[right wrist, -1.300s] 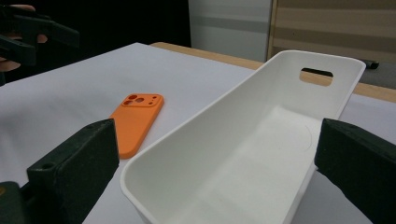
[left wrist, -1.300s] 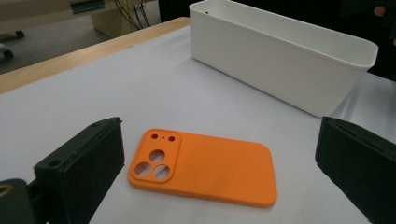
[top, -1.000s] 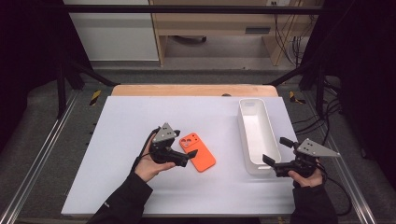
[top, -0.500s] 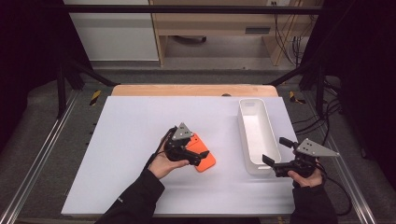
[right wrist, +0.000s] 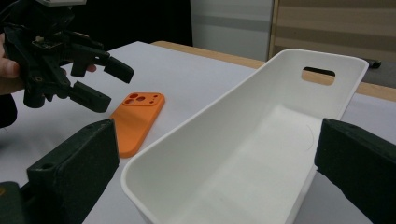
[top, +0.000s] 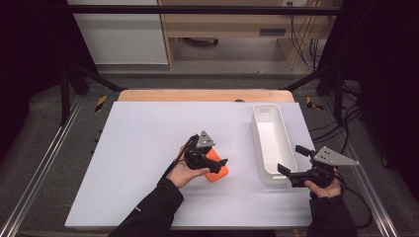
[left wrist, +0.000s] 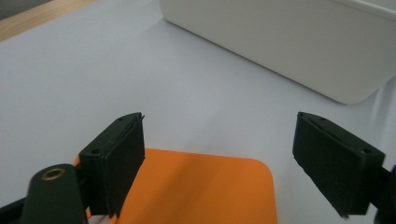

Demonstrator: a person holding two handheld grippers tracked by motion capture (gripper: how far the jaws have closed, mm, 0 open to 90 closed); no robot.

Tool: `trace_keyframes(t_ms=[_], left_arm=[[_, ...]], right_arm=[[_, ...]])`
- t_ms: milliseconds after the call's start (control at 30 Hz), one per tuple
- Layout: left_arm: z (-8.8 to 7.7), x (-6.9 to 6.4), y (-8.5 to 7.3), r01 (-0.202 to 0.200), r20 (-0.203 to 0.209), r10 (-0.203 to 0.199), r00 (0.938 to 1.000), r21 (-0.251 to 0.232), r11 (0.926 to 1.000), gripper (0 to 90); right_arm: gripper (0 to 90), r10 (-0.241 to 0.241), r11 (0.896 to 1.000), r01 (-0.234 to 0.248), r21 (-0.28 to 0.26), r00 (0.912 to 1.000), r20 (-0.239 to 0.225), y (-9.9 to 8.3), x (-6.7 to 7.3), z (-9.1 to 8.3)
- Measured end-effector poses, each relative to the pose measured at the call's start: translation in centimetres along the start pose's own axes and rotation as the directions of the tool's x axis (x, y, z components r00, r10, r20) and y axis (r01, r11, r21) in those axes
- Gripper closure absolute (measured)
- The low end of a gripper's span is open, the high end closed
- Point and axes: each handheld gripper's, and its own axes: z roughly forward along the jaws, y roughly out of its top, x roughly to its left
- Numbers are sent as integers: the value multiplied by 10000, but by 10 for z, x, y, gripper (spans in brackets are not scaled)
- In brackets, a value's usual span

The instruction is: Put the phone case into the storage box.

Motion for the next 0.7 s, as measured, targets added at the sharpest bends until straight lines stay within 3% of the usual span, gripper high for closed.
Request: trace_keyframes(t_ms=[333,700], left_arm=[[13,-7,5,-182,-11,183,9998,494,9986,343],[22,-9,5,-37,-215,56,9998,851,9964,530]], right_arm=[[4,7,10000,-7,35,10000,-10,0,0,0],[4,-18,10000,18,49,10000,-8,0,0,1]])
